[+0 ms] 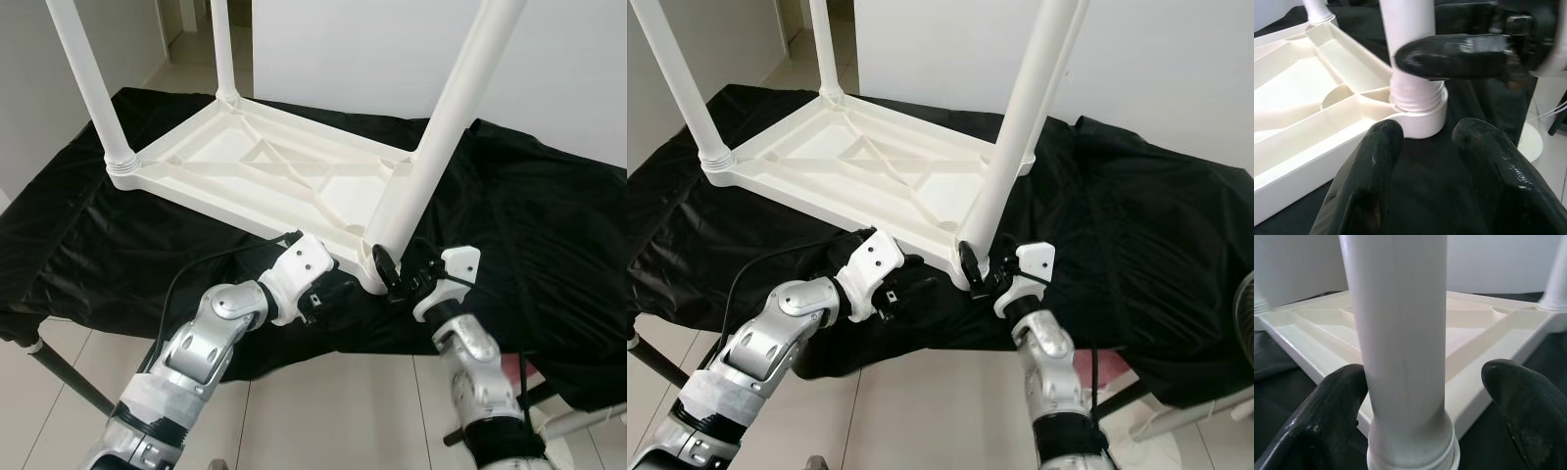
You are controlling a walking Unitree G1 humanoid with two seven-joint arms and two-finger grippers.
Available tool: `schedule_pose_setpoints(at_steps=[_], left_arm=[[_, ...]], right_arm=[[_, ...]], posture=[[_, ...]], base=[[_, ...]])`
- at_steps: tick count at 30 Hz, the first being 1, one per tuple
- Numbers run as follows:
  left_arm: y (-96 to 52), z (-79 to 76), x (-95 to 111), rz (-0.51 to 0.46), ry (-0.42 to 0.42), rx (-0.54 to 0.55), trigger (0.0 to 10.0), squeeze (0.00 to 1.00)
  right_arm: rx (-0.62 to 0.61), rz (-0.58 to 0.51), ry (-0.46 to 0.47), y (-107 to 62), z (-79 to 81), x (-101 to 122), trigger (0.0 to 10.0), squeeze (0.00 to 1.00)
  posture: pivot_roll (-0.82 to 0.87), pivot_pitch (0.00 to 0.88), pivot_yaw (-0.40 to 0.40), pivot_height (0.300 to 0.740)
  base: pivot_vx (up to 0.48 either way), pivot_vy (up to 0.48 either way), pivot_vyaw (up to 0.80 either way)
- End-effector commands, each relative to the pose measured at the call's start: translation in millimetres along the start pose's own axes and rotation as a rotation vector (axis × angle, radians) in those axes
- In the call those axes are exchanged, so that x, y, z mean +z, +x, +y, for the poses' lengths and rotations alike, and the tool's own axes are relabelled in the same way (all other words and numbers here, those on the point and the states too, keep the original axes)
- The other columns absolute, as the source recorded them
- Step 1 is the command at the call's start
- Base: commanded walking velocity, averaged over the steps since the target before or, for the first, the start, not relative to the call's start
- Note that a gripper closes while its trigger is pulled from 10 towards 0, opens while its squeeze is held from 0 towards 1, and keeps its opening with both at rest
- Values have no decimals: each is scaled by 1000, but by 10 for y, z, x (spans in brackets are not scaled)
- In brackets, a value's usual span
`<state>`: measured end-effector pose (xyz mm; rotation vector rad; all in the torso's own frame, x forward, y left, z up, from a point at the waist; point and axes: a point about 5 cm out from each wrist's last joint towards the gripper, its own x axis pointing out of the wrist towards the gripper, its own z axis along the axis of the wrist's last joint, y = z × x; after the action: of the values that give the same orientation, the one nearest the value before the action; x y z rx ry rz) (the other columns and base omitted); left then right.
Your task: Building children table
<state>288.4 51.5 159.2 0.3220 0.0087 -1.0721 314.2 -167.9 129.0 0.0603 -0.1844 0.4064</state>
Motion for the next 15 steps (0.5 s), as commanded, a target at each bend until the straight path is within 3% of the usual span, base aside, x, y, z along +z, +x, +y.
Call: schedule_pose_setpoints(at_steps=[1,12,13,15], left_arm=[[3,-18,-2,7,4,-8,10000,0],[-28,19,3,14,11,11,10000,0],[-26,27,18,11,13,13,10000,0],[-26,30,26,9,12,13,10000,0]], right_arm=[[54,35,7,31,-10,-47,10000,0],[197,97,-39,263,7,-73,10000,0],[211,108,-59,307,9,-77,5059,0],[209,107,-64,328,1,-72,5059,0]], posture=[[45,0,-64,740],[65,0,-66,740],[72,0,-66,740],[72,0,-66,740]], base=[[0,0,0],[0,0,0],[0,0,0],[0,0,0]])
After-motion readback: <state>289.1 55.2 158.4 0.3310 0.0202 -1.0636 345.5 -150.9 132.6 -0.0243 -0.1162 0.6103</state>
